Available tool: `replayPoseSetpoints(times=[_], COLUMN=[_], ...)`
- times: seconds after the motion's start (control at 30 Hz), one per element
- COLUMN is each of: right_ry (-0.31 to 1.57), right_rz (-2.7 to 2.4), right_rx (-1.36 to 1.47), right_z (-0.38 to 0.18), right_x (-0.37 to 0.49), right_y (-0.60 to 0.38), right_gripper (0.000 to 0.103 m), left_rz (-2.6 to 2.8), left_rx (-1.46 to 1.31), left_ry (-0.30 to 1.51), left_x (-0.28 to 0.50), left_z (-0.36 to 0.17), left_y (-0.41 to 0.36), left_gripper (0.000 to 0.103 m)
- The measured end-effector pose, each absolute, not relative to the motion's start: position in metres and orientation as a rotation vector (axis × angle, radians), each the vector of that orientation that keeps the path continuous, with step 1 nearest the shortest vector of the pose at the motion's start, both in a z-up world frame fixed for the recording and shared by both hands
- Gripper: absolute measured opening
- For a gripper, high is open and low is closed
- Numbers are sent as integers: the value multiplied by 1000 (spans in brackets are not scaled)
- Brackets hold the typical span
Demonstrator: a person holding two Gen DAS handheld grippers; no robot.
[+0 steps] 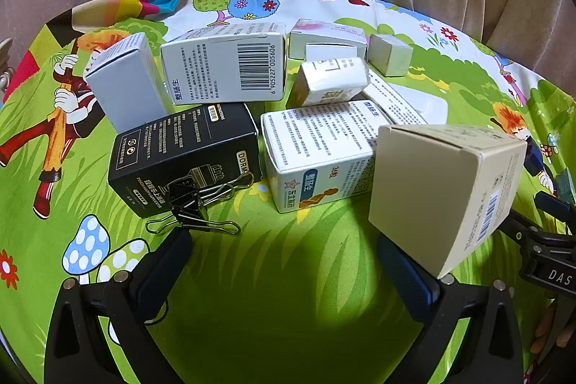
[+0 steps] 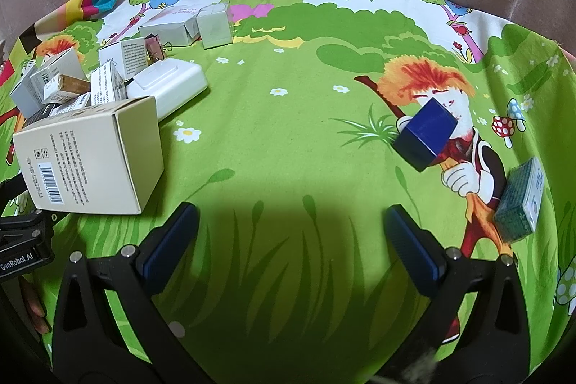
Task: Organize rigid objects
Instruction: 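Grasp the small white box with the right gripper while the left gripper grasps the blue box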
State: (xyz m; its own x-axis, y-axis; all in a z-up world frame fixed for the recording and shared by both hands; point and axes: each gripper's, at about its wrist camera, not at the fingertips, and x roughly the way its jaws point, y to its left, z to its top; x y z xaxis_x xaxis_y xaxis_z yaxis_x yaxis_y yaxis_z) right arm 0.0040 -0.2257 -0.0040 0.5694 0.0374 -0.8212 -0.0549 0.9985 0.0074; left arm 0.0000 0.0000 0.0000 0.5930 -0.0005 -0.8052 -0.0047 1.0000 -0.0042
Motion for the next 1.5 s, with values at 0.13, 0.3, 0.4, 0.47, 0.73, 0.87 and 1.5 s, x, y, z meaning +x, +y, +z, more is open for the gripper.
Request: replayPoseSetpoints(times=[0.13,0.3,0.4,0.47,0.73,0.87,1.5], right_ry=[964,968,963,945,883,866,880], right_rz=[54,66,8,-33,-152,-209,4], right_rx=[-20,-24,13,99,450,493,190], right_z=[-4,-3,-3,0,8,6,6], right_x=[4,-2,-31,-53,-58,-21,-75], right_y=[-226,-227,-244,-265,-357,-379,-365], right_gripper=[103,103,103,103,103,99,33], left_rz=[3,3,3,3,3,3,-141], left_rx=[-5,-6,-5,-6,-6,-6,-30], left_ry=[938,938,936,935,936,936,946], left_x=[0,1,0,0,0,0,-79], left_z=[0,0,0,0,0,0,9], left_y=[0,0,0,0,0,0,-33], left_gripper=[103,103,103,103,103,103,103])
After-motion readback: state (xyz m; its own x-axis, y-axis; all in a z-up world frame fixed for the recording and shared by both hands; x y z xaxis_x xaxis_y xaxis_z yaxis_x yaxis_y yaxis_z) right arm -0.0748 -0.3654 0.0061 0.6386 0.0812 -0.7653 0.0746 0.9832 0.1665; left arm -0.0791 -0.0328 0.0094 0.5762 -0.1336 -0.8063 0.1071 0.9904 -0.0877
